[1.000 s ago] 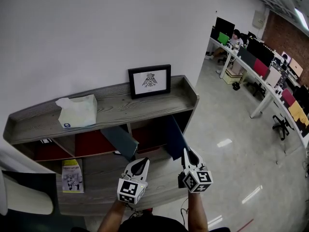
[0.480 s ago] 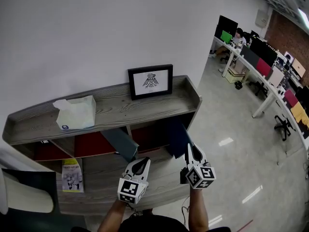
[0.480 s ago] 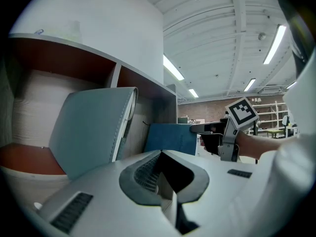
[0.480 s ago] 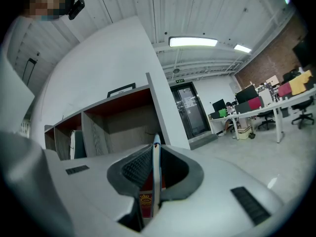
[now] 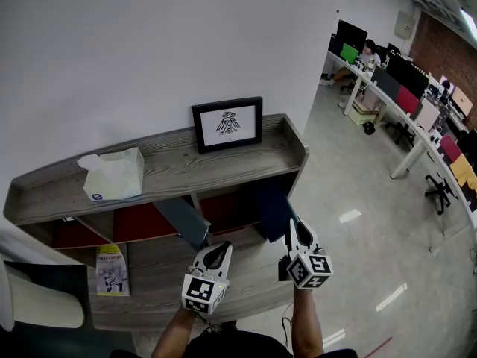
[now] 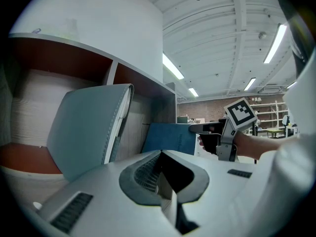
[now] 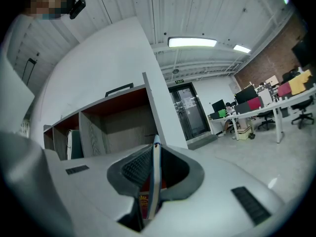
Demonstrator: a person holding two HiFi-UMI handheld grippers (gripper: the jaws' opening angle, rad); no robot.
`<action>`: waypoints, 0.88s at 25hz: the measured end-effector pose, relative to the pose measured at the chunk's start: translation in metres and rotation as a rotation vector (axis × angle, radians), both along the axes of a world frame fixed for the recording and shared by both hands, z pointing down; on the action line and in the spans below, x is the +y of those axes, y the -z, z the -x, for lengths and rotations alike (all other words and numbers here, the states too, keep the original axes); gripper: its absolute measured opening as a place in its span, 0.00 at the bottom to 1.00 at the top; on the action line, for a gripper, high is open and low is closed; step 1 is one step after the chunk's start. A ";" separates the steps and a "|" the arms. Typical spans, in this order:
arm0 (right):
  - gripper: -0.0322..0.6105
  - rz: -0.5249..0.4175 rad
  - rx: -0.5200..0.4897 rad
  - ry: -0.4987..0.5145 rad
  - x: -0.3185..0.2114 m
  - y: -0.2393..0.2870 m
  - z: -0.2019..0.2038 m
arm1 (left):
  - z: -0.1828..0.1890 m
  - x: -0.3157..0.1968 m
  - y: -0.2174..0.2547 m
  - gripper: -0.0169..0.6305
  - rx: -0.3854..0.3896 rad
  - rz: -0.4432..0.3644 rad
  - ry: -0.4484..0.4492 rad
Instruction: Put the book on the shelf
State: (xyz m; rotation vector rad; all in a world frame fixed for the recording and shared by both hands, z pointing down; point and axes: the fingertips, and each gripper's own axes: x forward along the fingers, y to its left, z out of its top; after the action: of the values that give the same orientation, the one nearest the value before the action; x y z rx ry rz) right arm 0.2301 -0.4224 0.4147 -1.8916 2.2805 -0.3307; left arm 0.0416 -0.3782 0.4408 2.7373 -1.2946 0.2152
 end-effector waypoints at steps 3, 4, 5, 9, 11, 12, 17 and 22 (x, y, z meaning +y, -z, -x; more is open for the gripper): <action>0.15 -0.012 0.023 0.001 0.001 0.001 0.001 | 0.000 0.001 0.000 0.04 -0.002 0.001 0.002; 0.15 -0.014 0.031 0.000 0.001 0.001 0.002 | -0.001 0.001 0.000 0.04 -0.002 0.003 0.002; 0.15 -0.015 0.037 0.000 0.001 0.001 0.003 | -0.001 0.001 0.000 0.04 -0.002 0.004 0.002; 0.25 -0.003 0.039 0.045 -0.001 -0.003 0.009 | -0.002 0.001 0.001 0.04 0.001 0.009 0.002; 0.33 0.007 0.033 0.066 0.000 -0.005 0.012 | -0.002 0.002 0.000 0.04 0.000 0.011 0.002; 0.36 0.011 0.032 0.067 0.001 -0.006 0.011 | -0.002 0.003 0.000 0.04 0.000 0.013 0.003; 0.40 0.021 0.030 0.065 0.009 -0.008 0.006 | -0.006 0.009 0.001 0.04 0.001 0.013 0.000; 0.41 0.017 0.041 0.071 0.021 -0.004 0.004 | -0.011 0.017 0.004 0.04 0.002 0.008 -0.005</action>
State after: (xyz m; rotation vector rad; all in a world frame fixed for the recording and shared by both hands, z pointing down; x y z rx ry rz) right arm 0.2261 -0.4012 0.4187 -1.8447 2.3836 -0.3243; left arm 0.0521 -0.3614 0.4367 2.7337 -1.2835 0.2177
